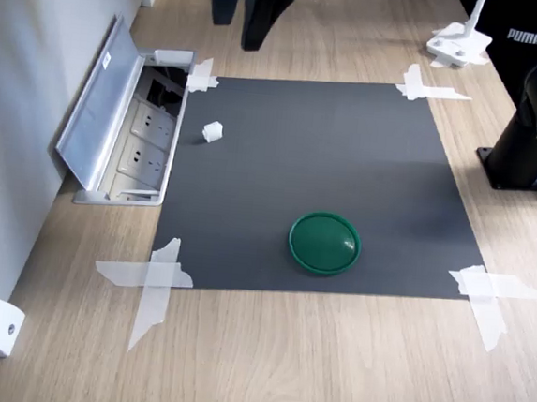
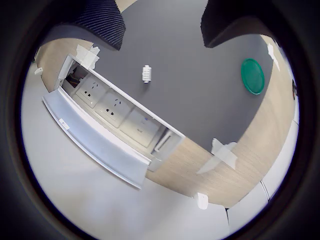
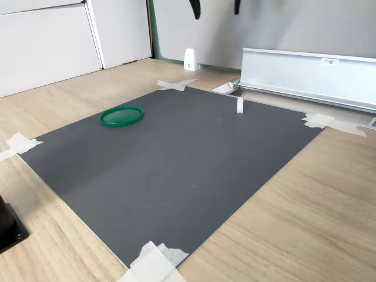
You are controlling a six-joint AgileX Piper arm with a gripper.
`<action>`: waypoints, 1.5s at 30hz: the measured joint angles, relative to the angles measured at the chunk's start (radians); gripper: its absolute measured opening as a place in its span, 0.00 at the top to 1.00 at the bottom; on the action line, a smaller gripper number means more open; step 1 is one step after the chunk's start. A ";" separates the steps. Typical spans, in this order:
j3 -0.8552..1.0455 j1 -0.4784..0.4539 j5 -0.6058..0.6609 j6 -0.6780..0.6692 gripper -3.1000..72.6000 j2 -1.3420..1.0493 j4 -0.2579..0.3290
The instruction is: Grasp a white terminal and put it on the green lid.
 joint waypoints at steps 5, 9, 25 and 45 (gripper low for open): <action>-0.011 0.000 -0.023 0.001 0.11 0.063 -0.015; -0.013 0.000 -0.035 0.001 0.11 0.126 -0.023; -0.014 0.022 -0.146 0.015 0.12 0.264 -0.060; -0.014 0.041 -0.212 0.026 0.12 0.340 -0.072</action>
